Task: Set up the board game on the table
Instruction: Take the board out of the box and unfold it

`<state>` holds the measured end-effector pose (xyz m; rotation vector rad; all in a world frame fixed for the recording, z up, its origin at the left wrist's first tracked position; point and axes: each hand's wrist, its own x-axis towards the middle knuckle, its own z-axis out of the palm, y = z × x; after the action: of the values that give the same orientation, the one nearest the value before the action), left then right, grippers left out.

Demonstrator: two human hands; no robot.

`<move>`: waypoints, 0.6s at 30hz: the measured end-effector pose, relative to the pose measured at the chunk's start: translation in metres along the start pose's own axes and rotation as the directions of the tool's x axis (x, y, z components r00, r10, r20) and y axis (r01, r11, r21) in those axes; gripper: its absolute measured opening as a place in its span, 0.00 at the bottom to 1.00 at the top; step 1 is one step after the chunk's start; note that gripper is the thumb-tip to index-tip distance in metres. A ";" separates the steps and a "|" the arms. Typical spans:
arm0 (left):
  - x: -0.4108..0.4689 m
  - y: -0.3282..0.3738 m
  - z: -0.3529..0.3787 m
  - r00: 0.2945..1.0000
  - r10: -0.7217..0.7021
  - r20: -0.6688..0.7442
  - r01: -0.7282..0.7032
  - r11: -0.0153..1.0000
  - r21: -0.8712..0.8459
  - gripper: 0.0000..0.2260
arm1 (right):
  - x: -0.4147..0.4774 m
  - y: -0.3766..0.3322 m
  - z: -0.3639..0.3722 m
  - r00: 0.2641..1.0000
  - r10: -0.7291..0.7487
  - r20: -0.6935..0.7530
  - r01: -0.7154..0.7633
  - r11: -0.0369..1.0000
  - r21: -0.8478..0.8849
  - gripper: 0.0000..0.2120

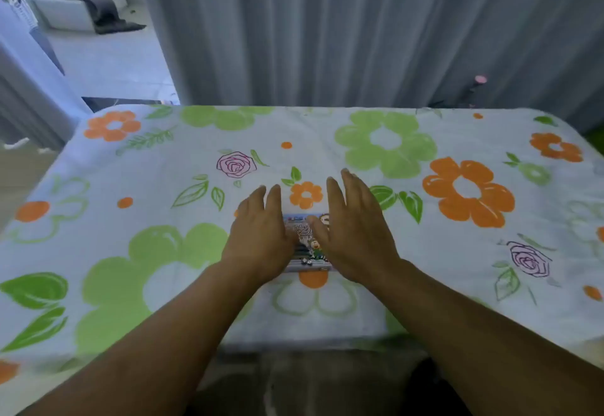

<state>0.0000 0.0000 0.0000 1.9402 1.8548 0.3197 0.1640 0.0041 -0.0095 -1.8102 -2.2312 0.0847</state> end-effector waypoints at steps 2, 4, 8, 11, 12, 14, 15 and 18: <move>0.006 -0.005 0.007 0.999 -0.031 0.044 0.032 0.999 -0.026 0.35 | -0.001 0.002 0.010 0.998 0.020 0.051 -0.022 0.999 0.029 0.33; 0.013 -0.012 0.016 0.994 -0.057 0.097 0.061 0.997 -0.038 0.37 | -0.004 0.006 0.024 0.994 0.040 0.102 -0.040 0.999 0.006 0.33; 0.026 -0.015 0.030 0.983 -0.006 0.182 0.004 1.000 0.009 0.43 | -0.006 0.005 0.041 0.980 0.091 0.175 -0.099 0.994 0.038 0.30; 0.036 -0.014 0.040 0.963 0.019 0.269 -0.051 0.992 0.112 0.50 | -0.008 0.005 0.048 0.967 0.130 0.220 -0.142 0.989 0.041 0.26; 0.038 -0.012 0.044 0.957 0.026 0.289 -0.071 0.987 0.147 0.51 | -0.007 0.004 0.050 0.957 0.146 0.250 -0.160 0.986 0.038 0.26; 0.042 -0.007 0.050 0.943 0.042 0.331 -0.117 0.970 0.212 0.52 | -0.004 0.001 0.047 0.922 0.178 0.343 -0.194 0.981 0.010 0.25; 0.044 -0.005 0.054 0.934 0.053 0.353 -0.143 0.962 0.234 0.53 | -0.002 -0.002 0.044 0.902 0.183 0.390 -0.192 0.981 -0.015 0.25; 0.047 0.003 0.061 0.906 0.066 0.417 -0.189 0.947 0.260 0.57 | 0.005 -0.006 0.032 0.860 0.160 0.485 -0.136 0.987 -0.085 0.25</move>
<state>0.0342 0.0376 -0.0584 2.1293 1.5702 -0.3245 0.1499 0.0116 -0.0386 -2.1799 -2.4175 0.5917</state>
